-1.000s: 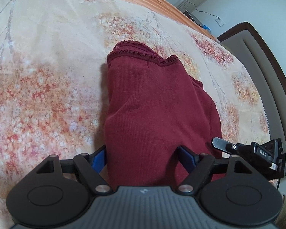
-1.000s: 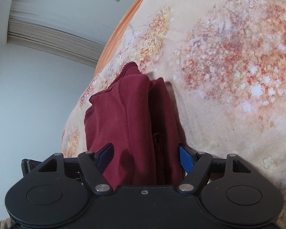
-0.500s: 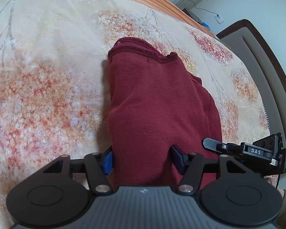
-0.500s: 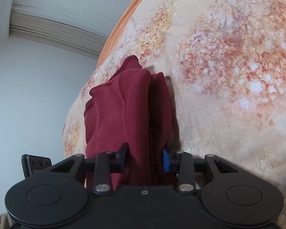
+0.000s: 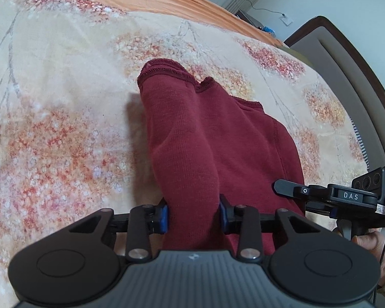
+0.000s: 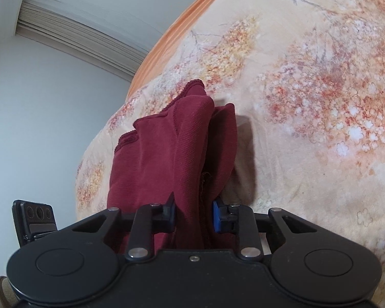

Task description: Fold small clothes

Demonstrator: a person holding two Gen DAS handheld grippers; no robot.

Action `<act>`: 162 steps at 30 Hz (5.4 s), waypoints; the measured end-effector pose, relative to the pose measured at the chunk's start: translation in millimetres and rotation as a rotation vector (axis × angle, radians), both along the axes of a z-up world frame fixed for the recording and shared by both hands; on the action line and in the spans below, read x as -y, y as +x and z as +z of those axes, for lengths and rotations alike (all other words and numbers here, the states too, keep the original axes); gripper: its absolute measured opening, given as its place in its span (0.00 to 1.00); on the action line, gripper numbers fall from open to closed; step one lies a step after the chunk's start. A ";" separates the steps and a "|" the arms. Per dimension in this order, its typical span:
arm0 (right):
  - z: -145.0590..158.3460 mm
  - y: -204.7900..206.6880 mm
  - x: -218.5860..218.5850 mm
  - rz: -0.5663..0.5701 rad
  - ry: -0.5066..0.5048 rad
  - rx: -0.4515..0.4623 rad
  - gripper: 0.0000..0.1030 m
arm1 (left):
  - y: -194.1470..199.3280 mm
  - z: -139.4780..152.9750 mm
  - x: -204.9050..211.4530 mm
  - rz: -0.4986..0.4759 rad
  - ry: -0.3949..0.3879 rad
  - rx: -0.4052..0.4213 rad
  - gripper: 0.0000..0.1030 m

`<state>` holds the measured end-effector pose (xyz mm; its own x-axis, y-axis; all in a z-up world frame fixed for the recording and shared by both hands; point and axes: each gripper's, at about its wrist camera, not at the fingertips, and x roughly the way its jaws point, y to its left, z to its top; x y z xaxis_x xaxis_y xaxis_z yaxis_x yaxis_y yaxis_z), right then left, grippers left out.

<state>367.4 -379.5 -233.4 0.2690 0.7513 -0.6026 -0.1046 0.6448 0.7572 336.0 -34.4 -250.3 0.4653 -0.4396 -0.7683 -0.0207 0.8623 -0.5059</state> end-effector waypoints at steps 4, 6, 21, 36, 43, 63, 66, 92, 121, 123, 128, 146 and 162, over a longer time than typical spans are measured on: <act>15.6 -7.6 -6.3 0.012 0.008 0.020 0.26 | -13.8 12.8 -3.5 0.007 -0.018 0.027 0.36; 23.7 -12.6 -12.7 0.026 0.012 0.028 0.26 | -24.5 20.8 -8.4 0.019 -0.023 0.042 0.36; 54.0 -29.3 -211.0 0.307 0.094 0.077 0.26 | -133.9 75.3 -184.9 0.331 0.059 0.104 0.36; -15.2 -44.0 -407.3 0.445 0.002 0.014 0.28 | -175.9 17.5 -303.9 0.448 0.149 0.034 0.40; -12.1 -43.7 -392.8 0.396 -0.112 0.048 0.46 | -185.7 12.6 -310.7 0.451 0.131 0.041 0.55; 147.3 -154.8 -342.4 0.425 -0.265 0.302 0.90 | -278.4 126.3 -242.6 0.586 0.181 0.087 0.96; 175.5 -176.3 -319.3 0.436 -0.258 0.321 0.94 | -302.8 154.3 -218.7 0.608 0.203 0.096 0.99; 296.2 -305.7 -194.3 0.533 -0.324 0.431 0.99 | -435.2 248.4 -46.6 0.692 0.298 0.116 1.00; 313.6 -299.5 -190.8 0.530 -0.266 0.464 0.99 | -416.8 264.7 -25.5 0.719 0.468 0.071 1.00; 313.7 -299.6 -192.7 0.533 -0.265 0.466 0.99 | -415.3 264.0 -26.0 0.715 0.463 0.071 1.00; 313.4 -299.0 -194.5 0.534 -0.266 0.466 0.99 | -414.5 260.6 -29.4 0.712 0.450 0.065 1.00; 309.3 -301.6 -206.2 0.549 -0.268 0.458 0.99 | -417.5 258.9 -36.6 0.716 0.426 0.068 1.00; 308.1 -302.2 -208.7 0.562 -0.267 0.456 0.99 | -419.1 257.9 -35.0 0.718 0.418 0.070 1.00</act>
<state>65.2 -170.8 74.7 0.1550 0.6930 -0.7041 -0.7351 0.5571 0.3865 -83.0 0.6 7.7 0.5760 0.2974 -0.7615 -0.6176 0.7685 -0.1670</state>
